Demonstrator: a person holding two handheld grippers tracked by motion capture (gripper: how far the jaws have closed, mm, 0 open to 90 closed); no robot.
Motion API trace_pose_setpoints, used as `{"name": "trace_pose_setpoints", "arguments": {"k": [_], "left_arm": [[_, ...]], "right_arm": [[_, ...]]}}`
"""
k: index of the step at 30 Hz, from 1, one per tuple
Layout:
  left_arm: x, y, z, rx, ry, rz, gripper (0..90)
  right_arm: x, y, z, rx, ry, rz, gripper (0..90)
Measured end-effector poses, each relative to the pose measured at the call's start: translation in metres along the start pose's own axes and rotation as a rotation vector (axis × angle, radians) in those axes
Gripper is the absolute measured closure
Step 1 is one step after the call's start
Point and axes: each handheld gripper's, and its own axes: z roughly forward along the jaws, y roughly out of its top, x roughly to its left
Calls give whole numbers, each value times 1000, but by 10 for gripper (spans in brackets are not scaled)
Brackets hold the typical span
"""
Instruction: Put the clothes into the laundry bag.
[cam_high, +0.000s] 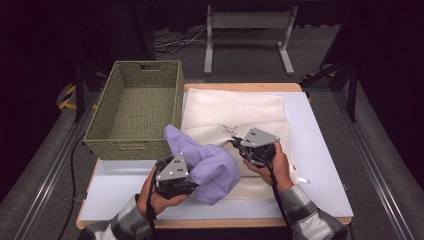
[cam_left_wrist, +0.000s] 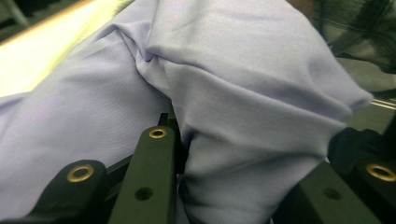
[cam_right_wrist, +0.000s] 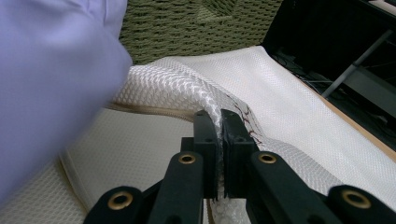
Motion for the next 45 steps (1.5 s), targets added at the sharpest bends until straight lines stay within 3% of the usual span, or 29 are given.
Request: {"name": "trace_pose_setpoints", "arguments": {"k": [7,12,19,24,26,30,32,35,38,40,42,45], "left_arm": [[-2,5,33,66,-71,-10,730],[3,5,58,118,-40,-43,729],[19,8,85,165,84,-100,722],[29,8,97,169,175,-120,711],[35,8,102,162,193,-149,707],[45,9,112,171,281,-174,693],[49,9,116,177,305,-186,681],[50,8,118,180,301,-188,642],[47,9,115,173,272,-178,525],[42,12,111,169,262,-150,485],[37,13,104,168,216,-128,415],[28,15,88,172,199,-70,328]], "right_arm": [[1,0,0,5,6,-1,871],[2,0,-1,4,8,-5,872],[6,3,-3,-2,17,-18,872],[8,4,-4,-2,21,-27,871],[8,4,-5,-1,27,-28,871],[11,3,-5,9,41,-34,872],[13,3,-4,13,53,-39,871],[17,1,-1,27,61,-50,870],[17,-2,0,36,67,-51,871],[16,-3,0,35,65,-47,870],[14,-4,-2,33,64,-34,871],[12,-6,-3,40,60,-35,871]]}}
